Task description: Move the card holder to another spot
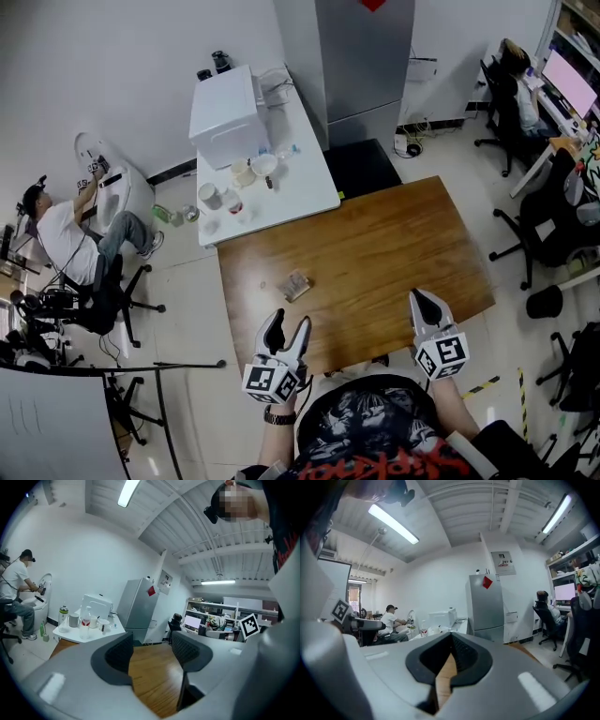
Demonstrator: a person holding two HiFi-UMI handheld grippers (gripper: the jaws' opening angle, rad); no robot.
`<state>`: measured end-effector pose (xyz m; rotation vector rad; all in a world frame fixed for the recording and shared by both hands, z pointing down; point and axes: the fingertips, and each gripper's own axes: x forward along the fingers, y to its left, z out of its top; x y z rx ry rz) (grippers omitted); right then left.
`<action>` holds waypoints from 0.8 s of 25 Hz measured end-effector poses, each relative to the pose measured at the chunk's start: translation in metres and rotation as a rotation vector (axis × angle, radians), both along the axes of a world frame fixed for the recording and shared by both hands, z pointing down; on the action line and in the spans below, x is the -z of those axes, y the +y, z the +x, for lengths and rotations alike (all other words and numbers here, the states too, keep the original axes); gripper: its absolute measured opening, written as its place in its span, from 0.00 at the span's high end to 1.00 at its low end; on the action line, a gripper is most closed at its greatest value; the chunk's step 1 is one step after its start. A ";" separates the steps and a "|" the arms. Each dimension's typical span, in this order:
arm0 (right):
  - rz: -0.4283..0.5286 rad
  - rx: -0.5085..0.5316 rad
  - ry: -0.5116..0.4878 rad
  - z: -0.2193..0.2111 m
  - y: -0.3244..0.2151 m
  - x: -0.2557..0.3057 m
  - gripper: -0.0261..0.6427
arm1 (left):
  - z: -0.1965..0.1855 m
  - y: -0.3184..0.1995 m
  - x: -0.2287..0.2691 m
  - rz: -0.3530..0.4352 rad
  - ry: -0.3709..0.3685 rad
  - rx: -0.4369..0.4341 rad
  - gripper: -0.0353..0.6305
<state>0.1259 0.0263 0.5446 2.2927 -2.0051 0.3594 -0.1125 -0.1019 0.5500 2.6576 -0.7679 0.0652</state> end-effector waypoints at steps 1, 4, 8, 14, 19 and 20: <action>0.008 -0.008 0.004 0.006 0.004 0.005 0.96 | 0.003 0.002 0.002 0.000 0.002 0.002 0.55; 0.039 -0.025 0.012 0.023 0.007 0.014 0.96 | 0.010 0.005 0.006 0.003 -0.006 0.008 0.56; 0.040 -0.017 0.021 0.030 0.001 0.019 0.96 | 0.014 0.006 0.005 0.002 -0.016 0.020 0.56; 0.053 0.006 0.034 0.027 -0.015 0.028 0.96 | 0.023 0.011 0.006 -0.009 -0.019 0.018 0.56; 0.053 0.068 0.008 0.017 -0.028 0.027 0.96 | 0.025 0.010 0.002 -0.004 -0.016 0.021 0.56; 0.056 0.084 0.001 0.014 -0.030 0.026 0.96 | 0.025 0.009 0.003 -0.003 -0.016 0.024 0.56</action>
